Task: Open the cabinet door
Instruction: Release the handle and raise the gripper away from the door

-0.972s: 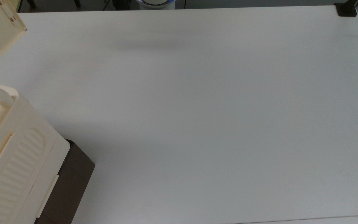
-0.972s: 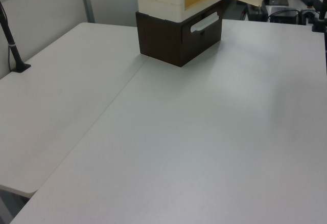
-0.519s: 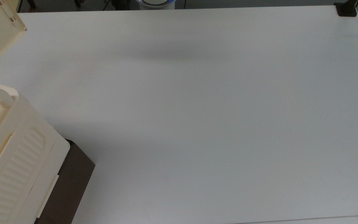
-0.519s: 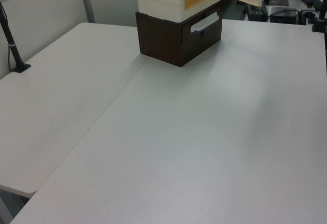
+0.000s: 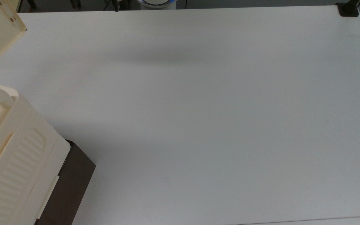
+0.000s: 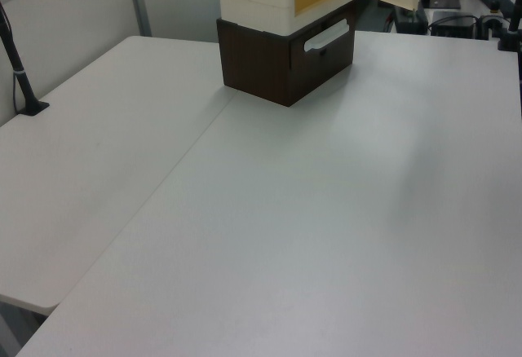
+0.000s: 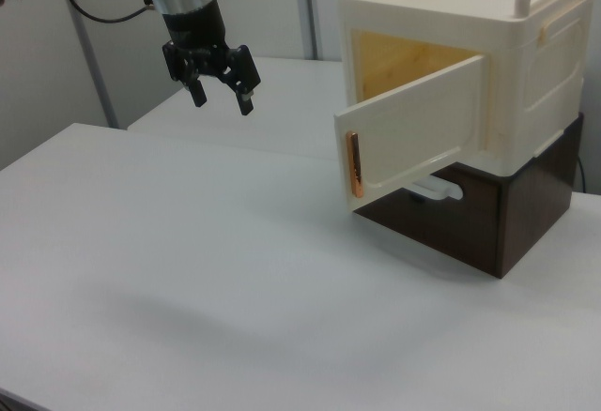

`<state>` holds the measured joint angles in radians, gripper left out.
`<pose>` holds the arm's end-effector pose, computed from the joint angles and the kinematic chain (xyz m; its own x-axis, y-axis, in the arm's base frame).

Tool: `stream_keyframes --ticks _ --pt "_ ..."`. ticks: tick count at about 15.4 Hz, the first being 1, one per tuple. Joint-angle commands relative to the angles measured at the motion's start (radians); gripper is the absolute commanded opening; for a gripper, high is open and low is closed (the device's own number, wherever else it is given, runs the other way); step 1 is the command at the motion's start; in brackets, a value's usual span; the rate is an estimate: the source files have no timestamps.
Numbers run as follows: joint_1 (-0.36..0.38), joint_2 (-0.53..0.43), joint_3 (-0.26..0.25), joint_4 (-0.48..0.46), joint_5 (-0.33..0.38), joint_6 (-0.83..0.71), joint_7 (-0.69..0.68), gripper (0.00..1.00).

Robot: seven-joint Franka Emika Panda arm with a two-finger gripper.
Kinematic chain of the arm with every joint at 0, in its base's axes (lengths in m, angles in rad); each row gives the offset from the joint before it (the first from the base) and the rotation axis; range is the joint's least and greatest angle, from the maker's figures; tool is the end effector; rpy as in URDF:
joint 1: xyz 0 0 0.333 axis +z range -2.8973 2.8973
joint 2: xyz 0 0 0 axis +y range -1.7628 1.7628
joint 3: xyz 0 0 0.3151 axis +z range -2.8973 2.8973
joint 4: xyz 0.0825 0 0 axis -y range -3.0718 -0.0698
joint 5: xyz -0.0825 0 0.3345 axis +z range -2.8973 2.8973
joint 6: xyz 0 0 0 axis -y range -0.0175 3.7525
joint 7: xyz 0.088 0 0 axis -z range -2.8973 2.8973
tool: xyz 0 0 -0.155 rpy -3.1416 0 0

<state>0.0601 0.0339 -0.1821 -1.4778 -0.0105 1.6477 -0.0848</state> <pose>0.5263 -0.0644 0.6059 0.9904 -0.0344 0.1342 -0.0385 -0.9989 0.0281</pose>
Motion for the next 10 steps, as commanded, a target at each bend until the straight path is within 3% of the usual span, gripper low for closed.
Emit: stream_keyframes --ticks 1,10 --pt "0.012 -0.011 -0.013 -0.004 -0.017 -0.006 -0.024 1.0" --pt "0.014 -0.017 -0.016 -0.002 -0.016 -0.009 -0.012 1.0"
